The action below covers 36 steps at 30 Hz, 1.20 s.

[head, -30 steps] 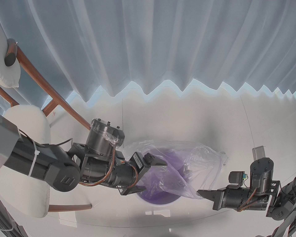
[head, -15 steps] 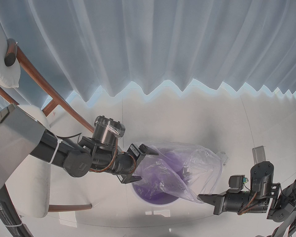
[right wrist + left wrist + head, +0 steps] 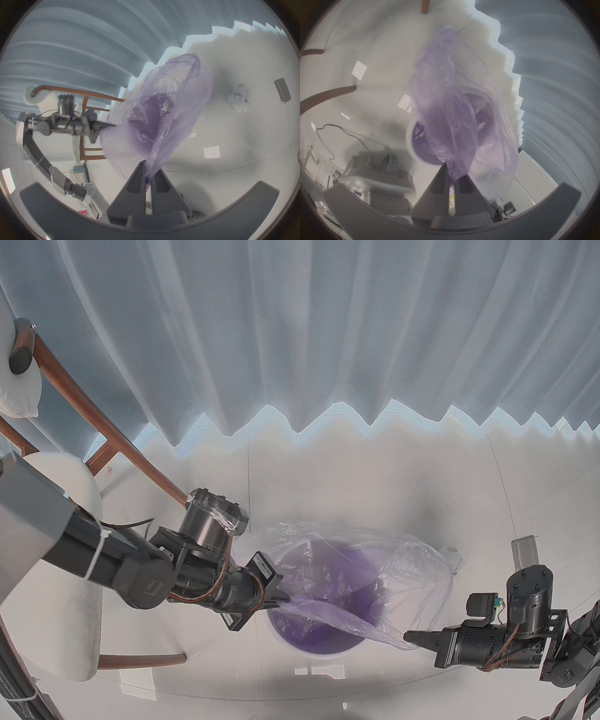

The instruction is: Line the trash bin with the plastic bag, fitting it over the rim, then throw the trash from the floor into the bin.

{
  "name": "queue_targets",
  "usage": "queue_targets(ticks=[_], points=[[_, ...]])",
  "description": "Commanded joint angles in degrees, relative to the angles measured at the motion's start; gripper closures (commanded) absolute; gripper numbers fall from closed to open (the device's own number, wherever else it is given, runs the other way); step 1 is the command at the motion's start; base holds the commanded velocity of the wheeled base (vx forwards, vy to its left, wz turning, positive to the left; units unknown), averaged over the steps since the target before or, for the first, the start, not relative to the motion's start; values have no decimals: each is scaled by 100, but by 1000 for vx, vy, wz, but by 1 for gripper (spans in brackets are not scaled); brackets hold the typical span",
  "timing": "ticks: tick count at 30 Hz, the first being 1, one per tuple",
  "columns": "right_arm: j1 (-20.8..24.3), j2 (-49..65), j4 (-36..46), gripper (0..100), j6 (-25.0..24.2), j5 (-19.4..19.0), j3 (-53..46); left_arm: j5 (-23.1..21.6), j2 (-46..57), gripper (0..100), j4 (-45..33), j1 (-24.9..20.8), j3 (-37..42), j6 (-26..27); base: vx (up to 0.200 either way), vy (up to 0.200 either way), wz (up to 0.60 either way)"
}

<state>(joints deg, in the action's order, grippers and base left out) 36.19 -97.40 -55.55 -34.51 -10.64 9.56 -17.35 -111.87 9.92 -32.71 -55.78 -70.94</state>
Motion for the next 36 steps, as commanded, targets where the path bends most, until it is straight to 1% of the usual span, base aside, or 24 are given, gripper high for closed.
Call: queue_targets(ticks=[1, 3, 4, 5, 8, 9, 11, 12, 15, 17, 19, 20, 21, 22, 24, 26, 30, 32, 33, 34, 36], points=[[-306, -358, -8, 100, -337, 1, 29, -23, 1071, 100, -817, -16, 481, 54, 0, 0, 0], [-315, -508, -8, 100, -398, 10, 20, -14, 1168, 100, -1124, -95, 577, 71, 0, 0, 0], [-306, -719, -26, 100, -407, 27, 11, -14, 1177, 100, -1388, -245, 674, 89, 0, 0, 0], [-306, -868, -26, 100, -398, 53, 11, -6, 1141, 100, -1485, -350, 762, 98, 0, 0, 0], [-288, -1026, -52, 100, -390, 80, 11, 21, 1089, 100, -1502, -429, 885, 115, 0, 0, 0], [-271, -1413, -263, 100, -390, 168, 11, 144, 649, 100, -1476, -614, 1105, 203, 0, 0, 0], [-280, -1545, -386, 100, -390, 185, 11, 214, 509, 100, -1441, -649, 1140, 309, 0, 0, 0], [-280, -1879, -738, 100, -390, 264, -7, 399, 236, 100, -1247, -728, 1228, 581, 0, 0, 0], [-280, -2450, -1371, 100, -372, 493, -86, 662, -124, 100, -808, -913, 1465, 853, 0, 0, 0], [-253, -2828, -1898, 100, -337, 634, -209, 891, -335, 100, -544, -939, 1562, 1056, 0, 0, 0], [-218, -3206, -2496, 100, -249, 669, -411, 1137, -537, 100, -412, -948, 1597, 1311, 0, 0, 0], [-183, -3496, -2953, 100, -179, 669, -551, 1330, -634, 100, -368, -948, 1597, 1451, 0, 0, 0], [-183, -3566, -3067, 100, -152, 678, -587, 1366, -660, 100, -360, -939, 1588, 1469, 0, 0, 0], [-183, -3900, -3445, 100, -47, 704, -674, 1497, -722, 100, -360, -913, 1571, 1530, 0, 0, 0], [-209, -4155, -3445, 100, 146, 941, -657, 1559, -775, 100, -360, -869, 1535, 1557, 0, 0, 0], [-244, -4182, -3445, 100, 146, 1055, -631, 1559, -783, 100, -360, -790, 1483, 1557, 0, 0, 0], [-359, -4261, -3445, 100, 155, 1064, -499, 1585, -880, 100, -360, -693, 1386, 1557, 0, 0, 0], [-464, -4428, -3445, 100, 155, 1143, -279, 1761, -1065, 100, -307, -588, 1193, 1548, 0, 0, 0], [-464, -4428, -3445, 100, 155, 1143, -279, 1761, -1065, 100, -307, -588, 1193, 1548, 0, 0, 0], [-561, -4507, -3445, 100, 164, 1302, -103, 1867, -1196, 100, -210, -526, 1078, 1539, 0, 0, 0], [-587, -4551, -3445, 100, 155, 1372, 2, 1884, -1267, 100, -140, -491, 999, 1548, 0, 0, 0]])
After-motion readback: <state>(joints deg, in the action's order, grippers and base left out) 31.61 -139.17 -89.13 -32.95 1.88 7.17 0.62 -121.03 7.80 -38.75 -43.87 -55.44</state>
